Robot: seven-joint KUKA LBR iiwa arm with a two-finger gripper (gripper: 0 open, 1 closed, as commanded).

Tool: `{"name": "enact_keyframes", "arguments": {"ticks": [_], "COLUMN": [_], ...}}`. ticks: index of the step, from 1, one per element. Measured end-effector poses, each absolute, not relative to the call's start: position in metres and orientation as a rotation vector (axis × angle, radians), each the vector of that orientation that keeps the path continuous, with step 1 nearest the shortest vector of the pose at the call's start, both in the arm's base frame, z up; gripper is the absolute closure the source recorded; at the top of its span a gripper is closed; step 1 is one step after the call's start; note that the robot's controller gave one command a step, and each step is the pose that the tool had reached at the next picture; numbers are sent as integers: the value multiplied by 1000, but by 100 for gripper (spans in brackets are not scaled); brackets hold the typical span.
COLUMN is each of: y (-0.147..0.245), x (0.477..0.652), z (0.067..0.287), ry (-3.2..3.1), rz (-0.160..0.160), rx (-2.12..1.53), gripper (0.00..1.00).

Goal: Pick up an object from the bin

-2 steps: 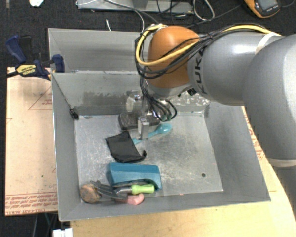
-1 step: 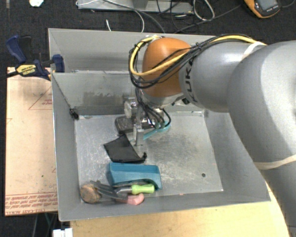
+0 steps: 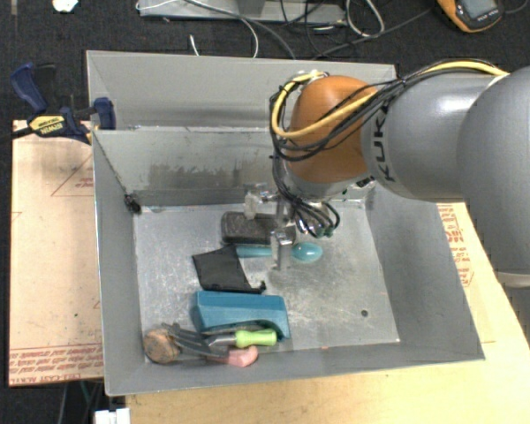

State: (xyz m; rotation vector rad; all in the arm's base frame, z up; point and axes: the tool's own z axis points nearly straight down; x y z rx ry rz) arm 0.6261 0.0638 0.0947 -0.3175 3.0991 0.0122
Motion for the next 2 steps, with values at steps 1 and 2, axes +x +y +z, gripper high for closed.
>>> {"name": "enact_keyframes", "arguments": {"ticks": [1,2], "y": [51,45], "x": [632,646], "z": [89,81], "ry": [3101,3049], "rz": [10,9], "rx": [-300,-600], "gripper": [0,0]}}
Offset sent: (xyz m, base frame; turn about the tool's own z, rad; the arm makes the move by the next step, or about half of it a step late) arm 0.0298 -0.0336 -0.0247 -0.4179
